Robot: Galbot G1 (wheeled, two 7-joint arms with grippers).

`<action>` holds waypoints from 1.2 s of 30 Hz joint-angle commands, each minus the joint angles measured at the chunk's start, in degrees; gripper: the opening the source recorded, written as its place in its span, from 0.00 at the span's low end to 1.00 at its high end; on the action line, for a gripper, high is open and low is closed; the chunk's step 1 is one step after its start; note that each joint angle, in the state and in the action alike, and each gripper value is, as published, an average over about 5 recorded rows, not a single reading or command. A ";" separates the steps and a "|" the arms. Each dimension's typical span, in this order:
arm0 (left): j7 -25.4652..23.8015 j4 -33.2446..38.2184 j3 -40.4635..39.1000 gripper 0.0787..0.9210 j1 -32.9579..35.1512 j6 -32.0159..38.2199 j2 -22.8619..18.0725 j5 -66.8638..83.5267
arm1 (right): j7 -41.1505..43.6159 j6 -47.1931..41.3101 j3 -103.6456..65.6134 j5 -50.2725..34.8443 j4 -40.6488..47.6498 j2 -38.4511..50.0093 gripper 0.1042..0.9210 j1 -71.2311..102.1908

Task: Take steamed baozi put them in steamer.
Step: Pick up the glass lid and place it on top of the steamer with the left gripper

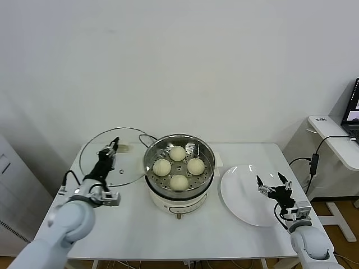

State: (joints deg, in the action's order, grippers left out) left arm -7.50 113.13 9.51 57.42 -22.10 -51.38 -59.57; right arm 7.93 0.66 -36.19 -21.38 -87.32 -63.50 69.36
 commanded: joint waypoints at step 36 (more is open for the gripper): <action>-4.60 -11.57 -23.66 0.04 -15.99 -12.62 -20.94 -11.64 | 0.07 -0.16 0.17 0.14 1.06 0.01 0.88 0.28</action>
State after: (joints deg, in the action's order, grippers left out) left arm -12.32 103.85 -12.51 42.21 -34.28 -69.30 -70.45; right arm 7.97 0.42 -36.01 -21.32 -86.42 -63.42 69.63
